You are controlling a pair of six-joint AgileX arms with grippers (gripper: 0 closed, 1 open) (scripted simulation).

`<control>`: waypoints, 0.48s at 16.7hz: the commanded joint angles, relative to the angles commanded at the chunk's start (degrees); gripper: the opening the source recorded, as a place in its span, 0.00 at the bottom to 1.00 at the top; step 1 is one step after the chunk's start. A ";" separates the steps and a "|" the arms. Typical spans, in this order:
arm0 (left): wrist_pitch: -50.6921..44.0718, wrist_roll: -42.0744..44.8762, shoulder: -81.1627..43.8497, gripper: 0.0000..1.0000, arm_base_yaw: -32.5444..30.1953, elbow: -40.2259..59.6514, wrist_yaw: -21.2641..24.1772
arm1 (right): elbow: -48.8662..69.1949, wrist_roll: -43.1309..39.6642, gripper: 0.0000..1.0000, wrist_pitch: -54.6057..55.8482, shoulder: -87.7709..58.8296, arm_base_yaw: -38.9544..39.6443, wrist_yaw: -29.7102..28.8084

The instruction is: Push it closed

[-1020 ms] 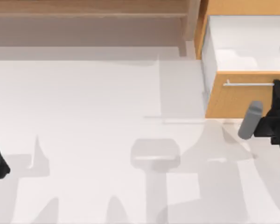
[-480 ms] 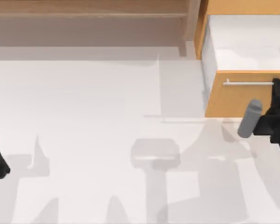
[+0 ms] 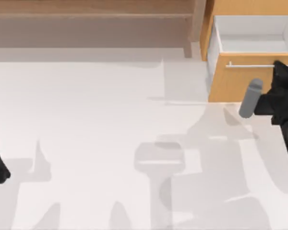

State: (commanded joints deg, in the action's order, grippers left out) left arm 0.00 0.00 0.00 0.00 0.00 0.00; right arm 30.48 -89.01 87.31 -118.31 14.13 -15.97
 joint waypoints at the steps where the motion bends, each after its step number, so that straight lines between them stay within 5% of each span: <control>1: 0.00 0.00 0.00 1.00 0.00 0.00 0.00 | 0.91 0.00 0.00 -0.65 -0.29 -0.27 0.25; 8: 0.00 0.00 0.00 1.00 0.00 0.00 0.00 | 1.98 0.13 0.00 -1.35 -0.48 -0.25 0.42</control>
State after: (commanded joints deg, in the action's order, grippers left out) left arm 0.00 0.00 0.00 0.00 0.00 0.00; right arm 32.46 -88.88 85.96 -118.79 13.88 -15.54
